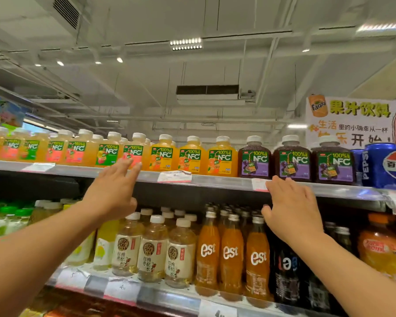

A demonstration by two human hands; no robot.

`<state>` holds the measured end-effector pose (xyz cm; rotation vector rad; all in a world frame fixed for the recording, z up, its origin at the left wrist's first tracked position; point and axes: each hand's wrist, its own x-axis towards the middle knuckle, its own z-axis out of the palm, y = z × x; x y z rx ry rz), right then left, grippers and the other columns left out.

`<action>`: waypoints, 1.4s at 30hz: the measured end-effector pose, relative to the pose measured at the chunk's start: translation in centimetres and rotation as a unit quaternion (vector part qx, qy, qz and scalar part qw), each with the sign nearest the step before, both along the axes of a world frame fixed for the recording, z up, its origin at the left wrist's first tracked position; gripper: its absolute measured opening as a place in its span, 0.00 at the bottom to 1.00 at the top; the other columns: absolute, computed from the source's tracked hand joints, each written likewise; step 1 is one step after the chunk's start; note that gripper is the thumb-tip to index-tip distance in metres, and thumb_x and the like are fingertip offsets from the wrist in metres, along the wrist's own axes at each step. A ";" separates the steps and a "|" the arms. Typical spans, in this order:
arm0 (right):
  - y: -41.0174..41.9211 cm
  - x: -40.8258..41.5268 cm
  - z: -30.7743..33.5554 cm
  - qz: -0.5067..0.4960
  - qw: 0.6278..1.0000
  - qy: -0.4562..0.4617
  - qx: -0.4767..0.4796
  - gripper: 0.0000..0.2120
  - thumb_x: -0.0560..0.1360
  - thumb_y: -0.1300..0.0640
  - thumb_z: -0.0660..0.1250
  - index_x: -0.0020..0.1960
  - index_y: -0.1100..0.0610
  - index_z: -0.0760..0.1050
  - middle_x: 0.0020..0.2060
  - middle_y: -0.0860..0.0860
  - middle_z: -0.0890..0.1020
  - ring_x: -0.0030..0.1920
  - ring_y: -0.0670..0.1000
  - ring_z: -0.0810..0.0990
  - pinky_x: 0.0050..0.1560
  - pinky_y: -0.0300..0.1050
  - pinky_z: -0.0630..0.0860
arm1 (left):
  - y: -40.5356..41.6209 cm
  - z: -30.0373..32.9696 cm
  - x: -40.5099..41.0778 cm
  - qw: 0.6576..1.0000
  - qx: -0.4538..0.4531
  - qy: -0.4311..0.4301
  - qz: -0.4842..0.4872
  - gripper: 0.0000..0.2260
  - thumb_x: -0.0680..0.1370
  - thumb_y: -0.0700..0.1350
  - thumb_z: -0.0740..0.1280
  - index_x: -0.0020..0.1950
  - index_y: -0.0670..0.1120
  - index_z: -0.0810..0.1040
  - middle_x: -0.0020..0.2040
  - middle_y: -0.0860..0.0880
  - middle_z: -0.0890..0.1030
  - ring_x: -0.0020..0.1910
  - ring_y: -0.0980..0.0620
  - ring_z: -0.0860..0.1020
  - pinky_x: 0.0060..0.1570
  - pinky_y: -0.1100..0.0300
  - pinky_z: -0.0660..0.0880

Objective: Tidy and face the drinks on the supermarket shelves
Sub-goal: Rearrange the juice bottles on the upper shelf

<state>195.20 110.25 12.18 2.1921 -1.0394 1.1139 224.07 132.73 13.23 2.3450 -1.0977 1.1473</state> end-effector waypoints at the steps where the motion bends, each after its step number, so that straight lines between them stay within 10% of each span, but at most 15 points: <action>1: 0.6 0.2 0.1 -0.023 1.000 0.007 0.011 0.27 0.76 0.47 0.62 0.73 0.50 0.59 0.75 0.48 0.63 0.76 0.55 0.56 0.73 0.54 0.55 | 0.6 -0.1 1.4 1.000 0.012 0.010 0.005 0.42 0.72 0.49 0.67 0.79 0.53 0.44 0.80 0.48 0.46 0.78 0.46 0.46 0.75 0.48 0.50; 18: 16.1 25.4 -1.2 0.082 0.995 0.062 -0.012 0.37 0.74 0.48 0.62 0.78 0.51 0.50 0.78 0.51 0.53 0.77 0.53 0.48 0.77 0.57 0.44 | 4.5 -3.8 11.4 0.977 0.046 -0.057 -0.202 0.40 0.73 0.54 0.62 0.79 0.50 0.43 0.79 0.48 0.47 0.77 0.50 0.45 0.76 0.51 0.43; 34: 15.5 26.7 -2.8 0.101 0.994 -0.027 -0.017 0.33 0.73 0.51 0.64 0.76 0.50 0.59 0.76 0.49 0.60 0.77 0.51 0.51 0.77 0.55 0.40 | 11.5 -4.9 19.0 0.994 0.041 -0.039 -0.097 0.38 0.73 0.48 0.64 0.79 0.50 0.49 0.78 0.48 0.53 0.76 0.48 0.52 0.75 0.53 0.53; 42: 19.7 31.0 -0.6 0.047 0.998 -0.022 -0.028 0.30 0.72 0.49 0.64 0.72 0.53 0.62 0.71 0.53 0.66 0.72 0.55 0.61 0.75 0.54 0.56 | 12.9 -2.1 26.1 0.994 0.024 -0.065 -0.088 0.39 0.74 0.52 0.64 0.79 0.50 0.46 0.79 0.46 0.50 0.77 0.46 0.49 0.75 0.51 0.50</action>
